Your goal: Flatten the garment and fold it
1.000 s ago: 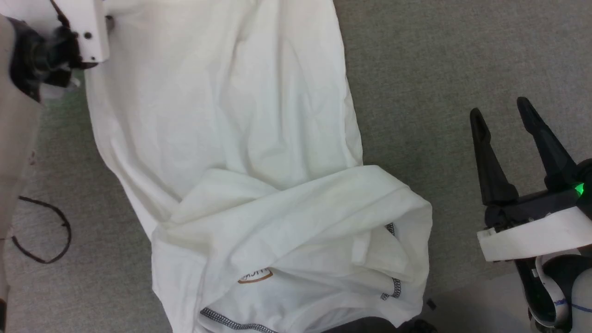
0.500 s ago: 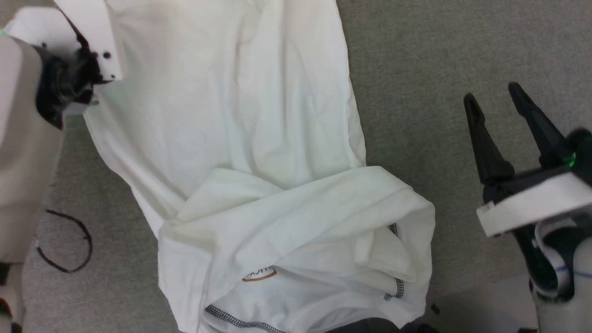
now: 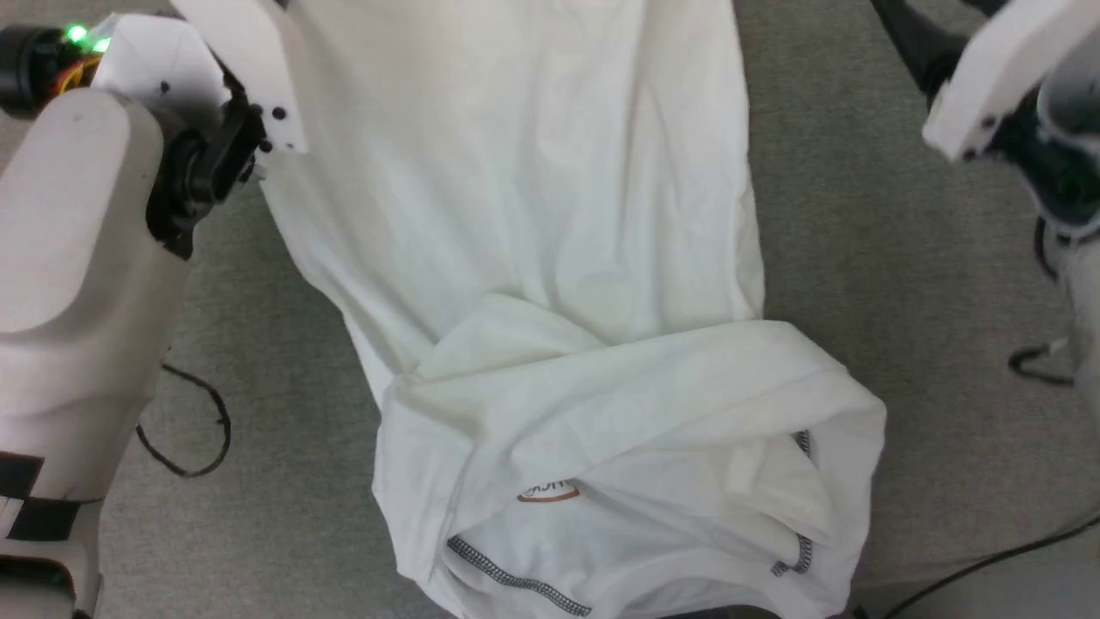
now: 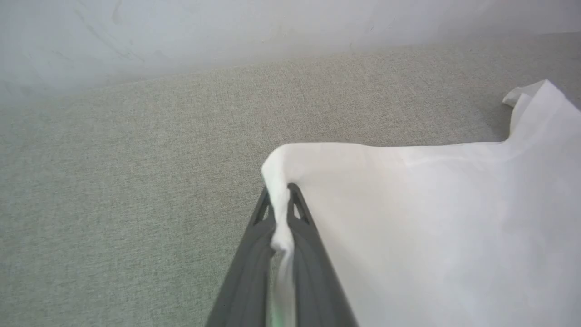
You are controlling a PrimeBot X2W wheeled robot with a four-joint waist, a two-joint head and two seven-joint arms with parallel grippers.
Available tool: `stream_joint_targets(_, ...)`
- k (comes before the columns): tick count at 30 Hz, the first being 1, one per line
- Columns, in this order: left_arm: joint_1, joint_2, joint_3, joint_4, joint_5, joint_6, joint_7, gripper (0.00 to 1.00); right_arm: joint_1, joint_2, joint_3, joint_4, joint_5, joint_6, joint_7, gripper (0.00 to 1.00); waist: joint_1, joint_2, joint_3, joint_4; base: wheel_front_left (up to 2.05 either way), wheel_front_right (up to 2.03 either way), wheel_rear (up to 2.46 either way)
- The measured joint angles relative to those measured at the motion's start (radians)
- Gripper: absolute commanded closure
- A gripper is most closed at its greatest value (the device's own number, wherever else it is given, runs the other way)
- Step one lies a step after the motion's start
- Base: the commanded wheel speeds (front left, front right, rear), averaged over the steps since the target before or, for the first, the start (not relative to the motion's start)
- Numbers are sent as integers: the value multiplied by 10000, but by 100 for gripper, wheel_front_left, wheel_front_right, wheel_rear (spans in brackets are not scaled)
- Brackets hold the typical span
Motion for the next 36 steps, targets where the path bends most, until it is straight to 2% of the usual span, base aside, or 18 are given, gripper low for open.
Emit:
stream_joint_targets(6, -455, -347, -219, -347, 31, -192, -36, 100, -2427, -403, 1152, 1914, 966, 0, 1778, 0, 0, 0, 266, 536, 0, 0, 0)
stream_joint_targets(11, -659, -585, -389, -596, 42, -357, -174, 100, -3735, -642, 1975, 3041, 1446, 0, 2788, 0, 0, 0, 568, 999, 0, 0, 0)
stream_joint_targets(20, -909, -840, -593, -918, 127, -539, -309, 100, -4580, -573, 3298, 4441, 1755, 0, 3127, 0, -1, 0, 1072, 1724, 0, 0, 0)
stream_joint_targets(23, -909, -865, -619, -978, 128, -537, -380, 100, -4965, -617, 3764, 4765, 1755, -10, 3666, 0, -4, 0, 1187, 1891, 0, 0, 0)
stream_joint_targets(24, -908, -863, -619, -989, 128, -537, -397, 100, -5072, -637, 3881, 4838, 1776, -12, 3896, 4, -4, 0, 1219, 1929, 0, 0, 0)
stream_joint_targets(25, -907, -863, -625, -995, 128, -537, -407, 100, -5172, -658, 3983, 4899, 1835, -13, 4136, 61, -4, 0, 1243, 1959, 0, 0, 0)
stream_joint_targets(26, -905, -863, -625, -997, 127, -537, -414, 100, -5275, -677, 4092, 4939, 1868, -13, 4364, 100, -4, 0, 1257, 1981, 0, 0, 0)
stream_joint_targets(31, -895, -853, -623, -972, 125, -535, -449, 100, -5372, -656, 4397, 5066, 2173, -12, 4895, 100, -4, 0, 1175, 1958, 0, 0, 0)
stream_joint_targets(36, -889, -855, -608, -617, 117, -523, -665, 100, -5124, -903, 4853, 4777, 2222, 2, 4132, 100, -1, 0, 931, 1882, 0, 0, 0)
